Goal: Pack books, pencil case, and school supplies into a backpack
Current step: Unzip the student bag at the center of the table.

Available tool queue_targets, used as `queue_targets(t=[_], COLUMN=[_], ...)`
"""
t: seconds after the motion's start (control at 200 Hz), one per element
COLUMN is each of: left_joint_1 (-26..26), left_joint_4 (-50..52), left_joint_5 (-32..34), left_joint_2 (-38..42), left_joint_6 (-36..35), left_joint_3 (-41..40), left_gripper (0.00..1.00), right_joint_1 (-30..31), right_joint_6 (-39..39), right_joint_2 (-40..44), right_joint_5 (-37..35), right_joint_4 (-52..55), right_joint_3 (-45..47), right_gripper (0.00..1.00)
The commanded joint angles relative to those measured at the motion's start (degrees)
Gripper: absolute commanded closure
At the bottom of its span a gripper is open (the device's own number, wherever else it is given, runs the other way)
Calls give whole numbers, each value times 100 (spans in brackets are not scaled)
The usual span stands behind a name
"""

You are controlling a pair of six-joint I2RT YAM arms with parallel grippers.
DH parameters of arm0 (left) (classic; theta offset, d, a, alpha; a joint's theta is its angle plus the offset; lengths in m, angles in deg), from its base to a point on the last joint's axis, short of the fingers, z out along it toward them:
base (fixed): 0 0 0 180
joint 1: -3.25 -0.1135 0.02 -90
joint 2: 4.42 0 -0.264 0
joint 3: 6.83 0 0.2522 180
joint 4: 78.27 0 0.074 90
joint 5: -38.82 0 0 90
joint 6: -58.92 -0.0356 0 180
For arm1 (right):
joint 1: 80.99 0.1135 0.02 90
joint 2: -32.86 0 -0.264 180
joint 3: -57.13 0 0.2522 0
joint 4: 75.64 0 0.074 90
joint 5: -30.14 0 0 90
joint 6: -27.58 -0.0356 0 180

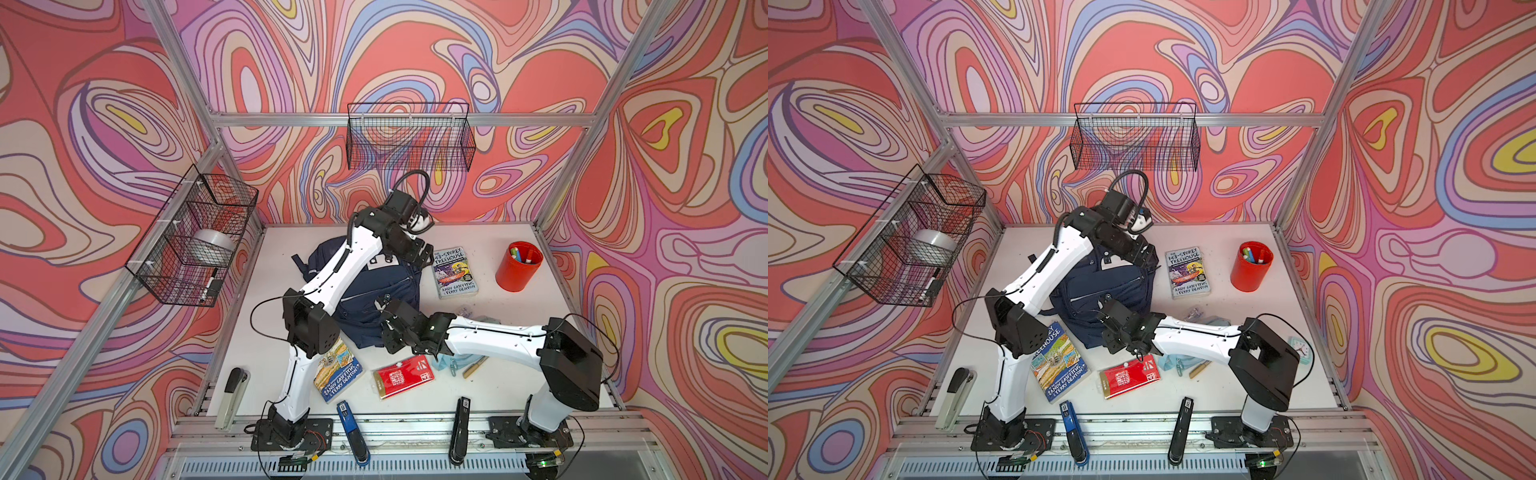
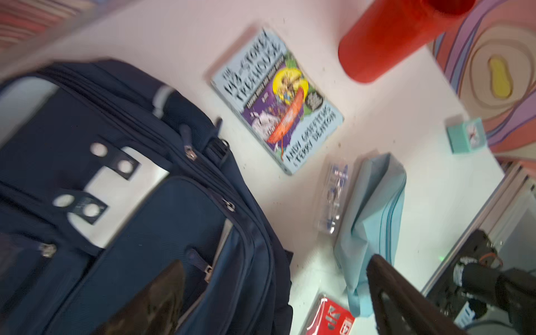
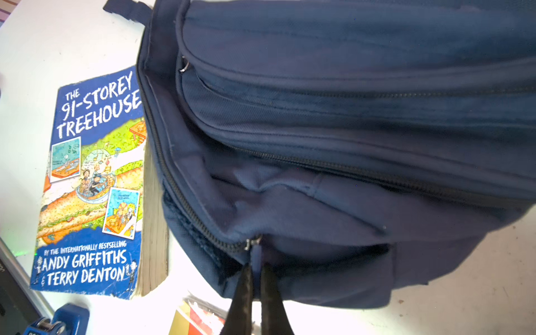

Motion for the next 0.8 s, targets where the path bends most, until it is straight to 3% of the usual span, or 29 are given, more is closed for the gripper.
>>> queue_targets(t=[0.0, 0.2, 0.316, 0.391, 0.446, 0.531, 0.646, 0.736, 0.796], left_joint_1=[-57, 80, 234, 231, 265, 294, 291, 271, 155], left_joint_4=[1139, 919, 1118, 966, 440, 39, 422, 376, 137], left_joint_5=[233, 439, 1528, 1604, 1488, 1478, 1218, 1265, 875], left_joint_2=[-660, -1081, -1352, -1432, -1307, -1277, -1598, -1580, -1482], left_joint_6=[-235, -418, -269, -72, -15, 87, 67, 230, 606], left_joint_3=[-37, 98, 278, 83, -389, -738, -214, -65, 44], left_gripper=[4, 0, 0, 1, 10, 33, 100, 100, 100], right_joint_1=[94, 103, 103, 103, 103, 103, 103, 103, 103], right_joint_6=[178, 383, 435, 437, 442, 436, 384, 298, 170], right_joint_2=[89, 152, 170, 236, 246, 216, 241, 328, 316], right_joint_5=[-74, 15, -68, -103, -105, -104, -173, -267, -439], right_joint_4=[-261, -402, -374, -477, -484, -442, -361, -197, 66], right_joint_3=[117, 255, 280, 324, 312, 305, 360, 395, 298], right_gripper=[100, 100, 100, 100, 100, 100, 100, 100, 100])
